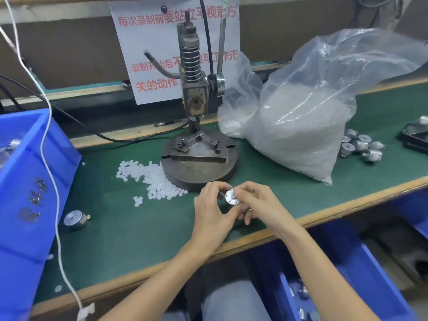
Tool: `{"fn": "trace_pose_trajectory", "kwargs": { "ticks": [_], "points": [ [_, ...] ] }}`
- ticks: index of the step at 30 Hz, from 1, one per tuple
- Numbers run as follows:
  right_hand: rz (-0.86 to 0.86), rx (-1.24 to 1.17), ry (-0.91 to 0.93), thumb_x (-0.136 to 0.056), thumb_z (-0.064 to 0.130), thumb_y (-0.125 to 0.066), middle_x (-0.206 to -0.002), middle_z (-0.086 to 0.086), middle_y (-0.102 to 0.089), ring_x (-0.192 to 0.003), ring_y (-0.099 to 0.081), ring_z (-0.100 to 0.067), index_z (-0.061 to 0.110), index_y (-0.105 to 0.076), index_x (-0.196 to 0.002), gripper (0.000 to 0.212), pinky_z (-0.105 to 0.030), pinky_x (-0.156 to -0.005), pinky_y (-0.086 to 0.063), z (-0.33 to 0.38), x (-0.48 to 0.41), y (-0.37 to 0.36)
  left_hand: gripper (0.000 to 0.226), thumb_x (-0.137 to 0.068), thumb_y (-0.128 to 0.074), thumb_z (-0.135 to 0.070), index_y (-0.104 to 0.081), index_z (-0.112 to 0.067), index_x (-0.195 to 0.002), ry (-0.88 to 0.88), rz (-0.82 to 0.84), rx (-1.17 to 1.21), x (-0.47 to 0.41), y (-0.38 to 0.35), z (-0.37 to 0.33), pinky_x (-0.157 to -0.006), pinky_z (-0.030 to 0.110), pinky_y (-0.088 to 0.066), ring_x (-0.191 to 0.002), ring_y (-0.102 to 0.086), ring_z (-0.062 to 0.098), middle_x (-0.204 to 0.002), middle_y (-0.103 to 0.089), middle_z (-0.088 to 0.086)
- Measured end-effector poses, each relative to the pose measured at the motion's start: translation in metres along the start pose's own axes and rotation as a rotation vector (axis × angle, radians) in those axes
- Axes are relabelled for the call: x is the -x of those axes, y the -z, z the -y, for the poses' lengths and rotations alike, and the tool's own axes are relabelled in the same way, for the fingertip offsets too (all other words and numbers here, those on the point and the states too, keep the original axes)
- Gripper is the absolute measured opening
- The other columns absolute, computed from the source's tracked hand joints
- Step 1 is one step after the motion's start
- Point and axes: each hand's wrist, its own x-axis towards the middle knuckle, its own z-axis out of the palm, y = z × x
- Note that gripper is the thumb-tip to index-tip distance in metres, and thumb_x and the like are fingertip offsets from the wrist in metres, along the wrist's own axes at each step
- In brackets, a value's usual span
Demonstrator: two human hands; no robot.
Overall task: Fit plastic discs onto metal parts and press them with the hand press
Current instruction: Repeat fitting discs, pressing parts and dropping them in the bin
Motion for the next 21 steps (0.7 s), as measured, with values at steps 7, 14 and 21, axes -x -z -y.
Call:
{"fn": "trace_pose_trajectory", "kwargs": {
  "ticks": [7, 14, 21],
  "points": [
    [-0.079, -0.183, -0.030, -0.096, 0.019, -0.051, -0.051, 0.001, -0.055, -0.049, -0.056, -0.015, 0.008, -0.061, -0.085, 0.019, -0.020, -0.042, -0.042, -0.035, 0.057, 0.035, 0.031, -0.071, -0.079, -0.026, -0.055, -0.023, -0.090, -0.096, 0.185, -0.010, 0.036, -0.035, -0.020, -0.074, 0.020, -0.038, -0.081, -0.049, 0.003, -0.087, -0.052, -0.015],
    [-0.314, -0.277, -0.133, -0.096, 0.016, -0.050, -0.060, -0.005, -0.052, -0.046, -0.053, -0.016, 0.007, -0.058, -0.084, 0.018, -0.020, -0.041, -0.040, -0.072, 0.107, 0.096, 0.033, -0.075, -0.074, -0.042, -0.061, -0.022, -0.098, -0.400, 0.366, -0.305, 0.052, -0.102, -0.043, -0.076, 0.024, -0.019, -0.090, -0.049, 0.012, -0.093, -0.058, -0.012],
    [-0.638, -0.282, -0.523, -0.097, 0.015, -0.049, -0.063, -0.007, -0.051, -0.047, -0.049, -0.013, 0.011, -0.050, -0.074, 0.023, -0.020, -0.044, -0.037, -0.185, 0.121, 0.145, 0.018, -0.079, -0.072, -0.020, -0.063, -0.027, -0.093, -0.339, 0.561, -0.303, 0.082, -0.130, -0.037, -0.075, 0.025, -0.014, -0.092, -0.050, 0.010, -0.085, -0.059, -0.019]
  ]
}}
